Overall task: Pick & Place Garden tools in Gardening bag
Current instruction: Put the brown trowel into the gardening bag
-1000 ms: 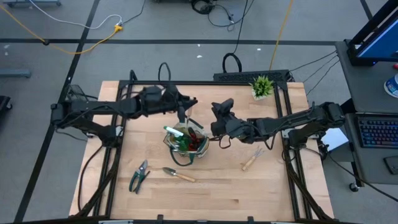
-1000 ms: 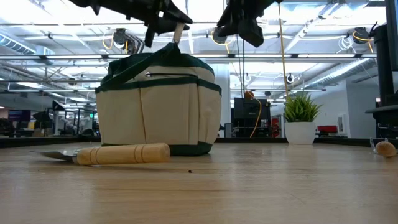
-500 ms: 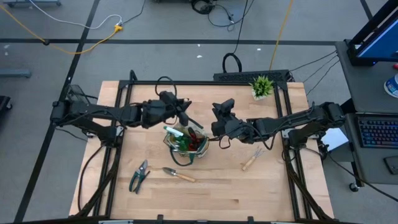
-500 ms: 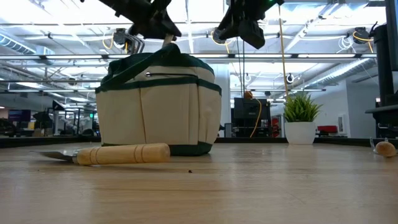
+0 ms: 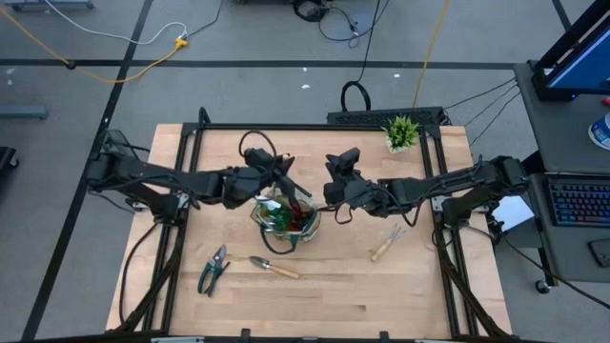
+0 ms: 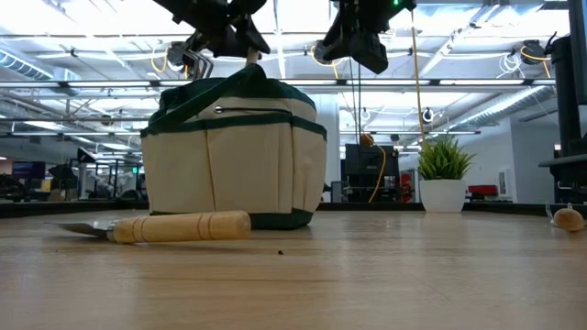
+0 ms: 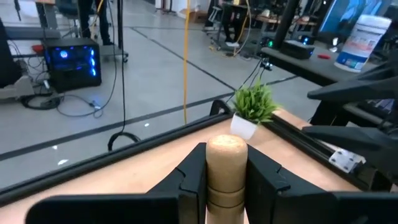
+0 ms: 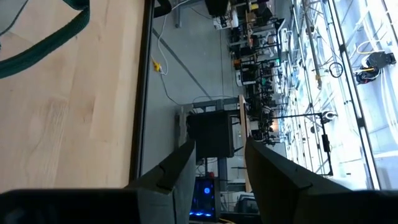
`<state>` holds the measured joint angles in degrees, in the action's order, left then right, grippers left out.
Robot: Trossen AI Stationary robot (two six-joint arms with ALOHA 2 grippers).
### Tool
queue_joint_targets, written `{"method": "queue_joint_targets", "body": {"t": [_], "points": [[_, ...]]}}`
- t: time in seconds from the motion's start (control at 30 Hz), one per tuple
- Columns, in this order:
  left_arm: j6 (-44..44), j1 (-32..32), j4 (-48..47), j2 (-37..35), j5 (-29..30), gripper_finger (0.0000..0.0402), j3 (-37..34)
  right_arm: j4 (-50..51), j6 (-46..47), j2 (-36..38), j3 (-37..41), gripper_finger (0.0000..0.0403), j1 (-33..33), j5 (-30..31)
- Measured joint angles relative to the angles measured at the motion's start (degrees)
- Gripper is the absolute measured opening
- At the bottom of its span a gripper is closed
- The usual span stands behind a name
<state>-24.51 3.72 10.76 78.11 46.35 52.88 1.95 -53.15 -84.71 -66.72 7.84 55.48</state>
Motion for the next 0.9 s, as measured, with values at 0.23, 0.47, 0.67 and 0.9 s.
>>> {"method": "queue_joint_targets", "body": {"t": [0.23,0.47,0.67,0.9], "points": [[-2.8,0.9,-1.2,0.0,2.4,0.0069,0.0,-0.4,0.0,0.0,0.0,0.0132,0.0,0.0],[-6.3,1.9,-4.4,0.0,3.1,0.0069,0.0,-0.4,-0.1,0.0,0.0,0.0132,0.0,0.0],[-8.3,2.4,-5.4,0.0,3.8,0.0069,0.0,-0.4,-0.1,0.0,0.0,0.0132,0.0,-0.1],[-9.7,2.9,-6.3,1.4,3.7,0.0069,0.0,-0.4,0.0,0.0,0.0,0.0132,0.0,-0.1]]}}
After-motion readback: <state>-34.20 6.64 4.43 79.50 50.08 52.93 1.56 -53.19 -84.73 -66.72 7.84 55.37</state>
